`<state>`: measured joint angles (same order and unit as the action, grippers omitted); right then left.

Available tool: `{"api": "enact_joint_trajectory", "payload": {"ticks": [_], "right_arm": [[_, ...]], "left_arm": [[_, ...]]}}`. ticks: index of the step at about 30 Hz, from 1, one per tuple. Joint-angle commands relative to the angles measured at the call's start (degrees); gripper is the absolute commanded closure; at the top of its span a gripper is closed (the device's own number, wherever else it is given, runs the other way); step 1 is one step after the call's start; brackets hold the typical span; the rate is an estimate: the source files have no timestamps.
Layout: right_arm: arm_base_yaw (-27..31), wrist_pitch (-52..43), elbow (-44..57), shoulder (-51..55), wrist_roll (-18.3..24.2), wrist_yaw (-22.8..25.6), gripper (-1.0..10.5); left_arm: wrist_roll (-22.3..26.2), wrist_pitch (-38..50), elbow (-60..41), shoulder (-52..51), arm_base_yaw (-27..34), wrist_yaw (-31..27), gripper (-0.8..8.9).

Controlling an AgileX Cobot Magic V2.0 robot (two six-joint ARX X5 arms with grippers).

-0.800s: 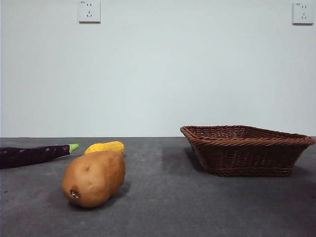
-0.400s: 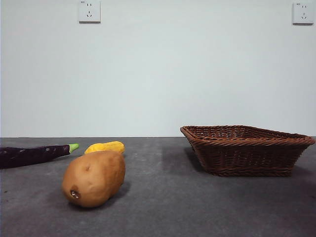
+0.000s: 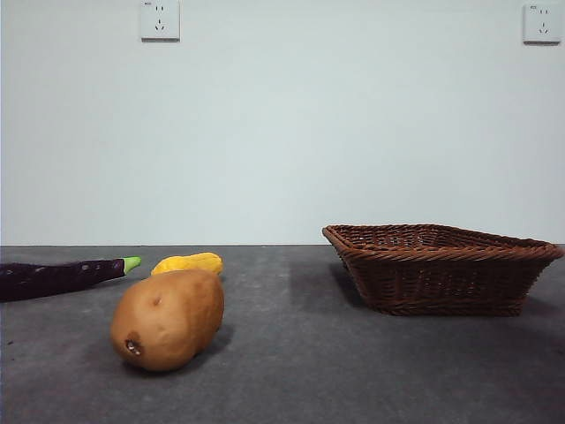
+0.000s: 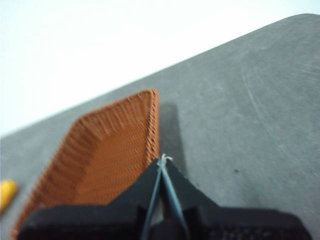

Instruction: Help me put the vegetables on the table into the basket

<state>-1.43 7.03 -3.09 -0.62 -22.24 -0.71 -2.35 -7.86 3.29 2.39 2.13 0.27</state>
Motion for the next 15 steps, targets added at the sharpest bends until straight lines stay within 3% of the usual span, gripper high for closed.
{"api": "enact_joint_trajectory", "payload": {"ticks": [1,5,8,15], "right_arm": [[0.0,-1.0,-4.2,-0.1,-3.3,-0.2,9.6],[0.0,-1.0,-11.4,-2.6,-3.1,0.1,9.6],[0.0,0.1,-17.2,-7.0,-2.4,0.0,9.6],[0.0,13.7,-34.2,-24.3,6.8,-1.4,9.6]], "left_arm": [[-11.1,2.0,1.4,0.9,0.2,0.2,8.19],[-21.2,5.3,3.6,3.1,0.1,1.4,8.19],[-21.9,5.7,6.4,6.5,0.2,1.8,8.19],[-21.9,3.8,17.1,19.6,0.2,11.0,8.19]]}}
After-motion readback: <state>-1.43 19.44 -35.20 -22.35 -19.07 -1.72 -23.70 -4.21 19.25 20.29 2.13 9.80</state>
